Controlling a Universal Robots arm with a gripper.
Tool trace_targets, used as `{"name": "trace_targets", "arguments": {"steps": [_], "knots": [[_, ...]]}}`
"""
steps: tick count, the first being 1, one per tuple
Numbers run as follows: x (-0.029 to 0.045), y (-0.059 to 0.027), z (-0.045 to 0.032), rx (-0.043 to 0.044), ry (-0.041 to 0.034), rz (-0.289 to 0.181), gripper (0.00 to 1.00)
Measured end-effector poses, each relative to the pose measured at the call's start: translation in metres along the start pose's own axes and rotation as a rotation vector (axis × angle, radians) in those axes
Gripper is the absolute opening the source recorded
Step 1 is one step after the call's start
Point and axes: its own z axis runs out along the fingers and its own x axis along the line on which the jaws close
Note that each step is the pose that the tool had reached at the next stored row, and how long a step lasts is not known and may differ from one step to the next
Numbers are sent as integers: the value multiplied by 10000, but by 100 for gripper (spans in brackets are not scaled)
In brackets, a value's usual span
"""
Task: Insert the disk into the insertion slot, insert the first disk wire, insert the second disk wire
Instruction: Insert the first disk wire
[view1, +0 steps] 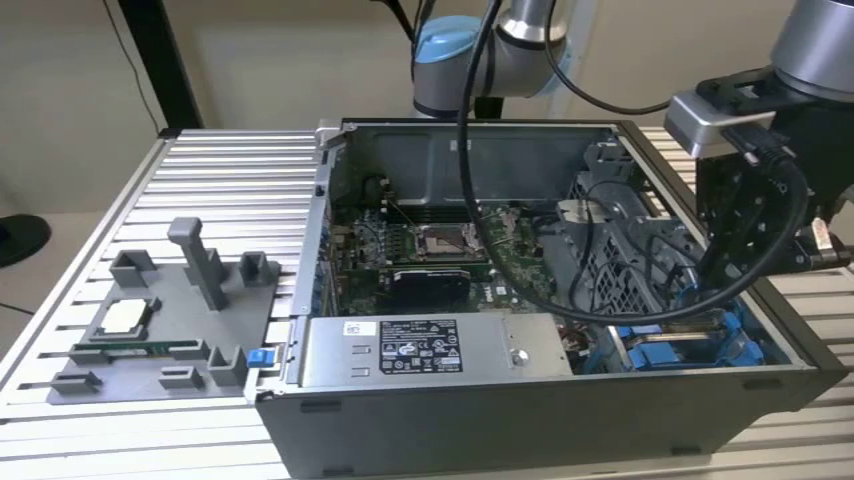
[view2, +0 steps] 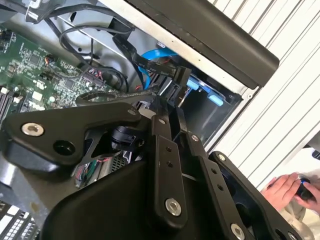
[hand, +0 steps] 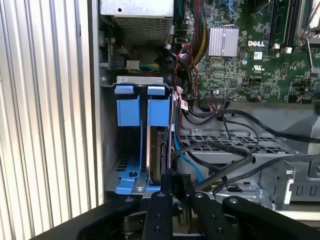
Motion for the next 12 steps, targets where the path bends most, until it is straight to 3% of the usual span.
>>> {"name": "trace_targets", "arguments": {"steps": [5,12], "knots": [[31,-87,35,-390,-16,8,0],[105,-146,61,-823,-301,39,0]]}}
